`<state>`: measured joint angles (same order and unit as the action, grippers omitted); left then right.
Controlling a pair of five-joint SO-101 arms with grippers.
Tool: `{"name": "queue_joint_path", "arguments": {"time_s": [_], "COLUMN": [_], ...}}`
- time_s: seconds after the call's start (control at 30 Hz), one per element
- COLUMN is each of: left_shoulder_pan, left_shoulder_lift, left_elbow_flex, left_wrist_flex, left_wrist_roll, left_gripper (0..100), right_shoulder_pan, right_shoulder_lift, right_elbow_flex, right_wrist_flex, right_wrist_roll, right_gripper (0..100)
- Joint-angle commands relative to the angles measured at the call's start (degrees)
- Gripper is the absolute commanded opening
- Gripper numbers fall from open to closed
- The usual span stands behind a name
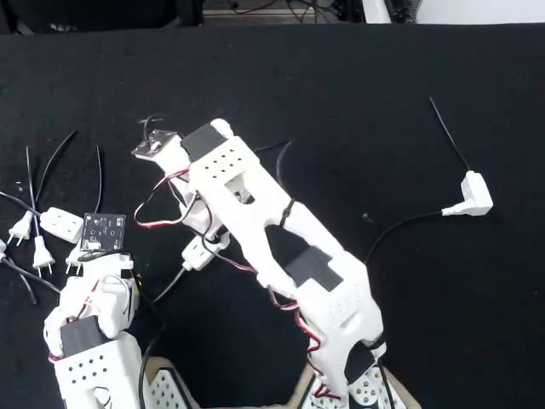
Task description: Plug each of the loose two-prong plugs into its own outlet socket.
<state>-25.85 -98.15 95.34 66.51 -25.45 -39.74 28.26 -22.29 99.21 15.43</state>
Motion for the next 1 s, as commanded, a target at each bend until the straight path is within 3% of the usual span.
{"name": "queue_joint_path", "arguments": {"time_s": [0.0, 0.97], "left_shoulder_pan": [-0.4, -0.5], "left_shoulder_lift": [-0.1, -0.1], "left_elbow_flex": [-0.6, -0.5], "left_wrist_flex": [0.0, 0.1], "left_wrist_roll": [-0.4, -0.4], "left_gripper": [20, 20], "right_shoulder_pan": [0.4, 1.0], "right_shoulder_lift": [-2.6, 5.1], "right_elbow_flex": [-3.6, -11.3], "right_wrist_flex": [1.8, 2.0], "right_wrist_roll": [0.3, 0.4], "right_gripper": [1.0, 1.0]}}
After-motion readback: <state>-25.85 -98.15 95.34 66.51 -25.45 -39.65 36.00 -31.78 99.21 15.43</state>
